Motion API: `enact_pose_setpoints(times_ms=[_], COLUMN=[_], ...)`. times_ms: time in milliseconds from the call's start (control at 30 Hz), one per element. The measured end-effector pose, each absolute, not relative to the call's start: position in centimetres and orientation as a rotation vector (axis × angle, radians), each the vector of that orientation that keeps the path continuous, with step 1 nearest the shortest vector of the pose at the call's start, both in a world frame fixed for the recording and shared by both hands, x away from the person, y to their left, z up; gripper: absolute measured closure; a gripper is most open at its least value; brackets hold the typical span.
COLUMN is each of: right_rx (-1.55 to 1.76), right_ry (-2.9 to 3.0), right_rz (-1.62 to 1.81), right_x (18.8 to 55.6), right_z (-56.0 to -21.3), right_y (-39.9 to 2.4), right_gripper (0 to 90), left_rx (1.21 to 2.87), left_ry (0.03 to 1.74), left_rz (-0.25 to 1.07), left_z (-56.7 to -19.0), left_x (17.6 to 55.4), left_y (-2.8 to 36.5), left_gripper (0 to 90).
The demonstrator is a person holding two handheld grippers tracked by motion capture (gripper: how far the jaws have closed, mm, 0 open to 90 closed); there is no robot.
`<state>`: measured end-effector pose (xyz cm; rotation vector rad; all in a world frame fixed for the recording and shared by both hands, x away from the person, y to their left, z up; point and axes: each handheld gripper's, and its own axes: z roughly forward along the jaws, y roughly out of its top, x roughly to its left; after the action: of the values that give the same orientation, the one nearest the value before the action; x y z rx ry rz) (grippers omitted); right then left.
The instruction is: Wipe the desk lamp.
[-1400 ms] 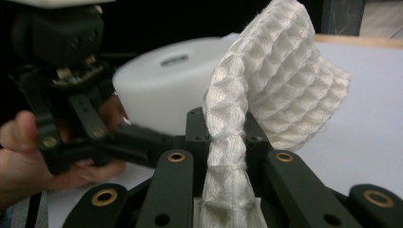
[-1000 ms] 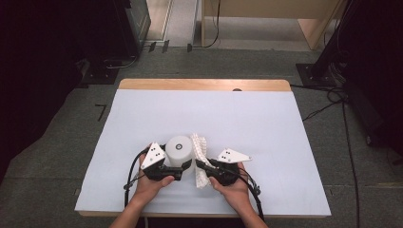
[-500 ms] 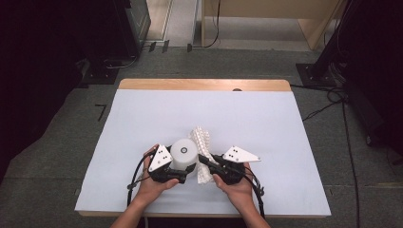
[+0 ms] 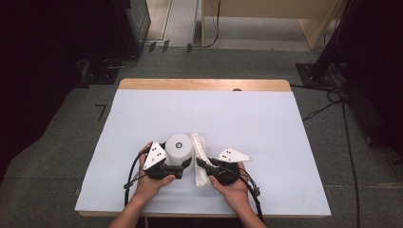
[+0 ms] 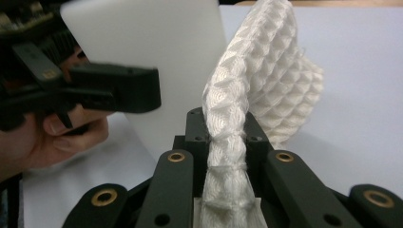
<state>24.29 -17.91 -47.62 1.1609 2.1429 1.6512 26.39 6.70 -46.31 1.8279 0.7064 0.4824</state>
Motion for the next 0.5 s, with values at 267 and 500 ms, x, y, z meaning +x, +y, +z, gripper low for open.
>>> enact_pose_setpoints(times_ms=[267, 500], right_rx=[1.188, 1.194], right_ry=[2.080, 2.079], right_rz=[1.649, 1.649], right_x=[24.6, 24.6], right_z=[-47.3, -47.3], right_y=[-19.4, -19.5], right_gripper=[78.8, 78.8], left_rx=[1.862, 1.839], left_ry=[0.717, 0.757], left_rz=[0.505, 0.519], left_z=[-47.4, -47.5], left_x=[26.7, 26.2], left_y=[6.7, 6.9], left_gripper=[8.9, 8.1])
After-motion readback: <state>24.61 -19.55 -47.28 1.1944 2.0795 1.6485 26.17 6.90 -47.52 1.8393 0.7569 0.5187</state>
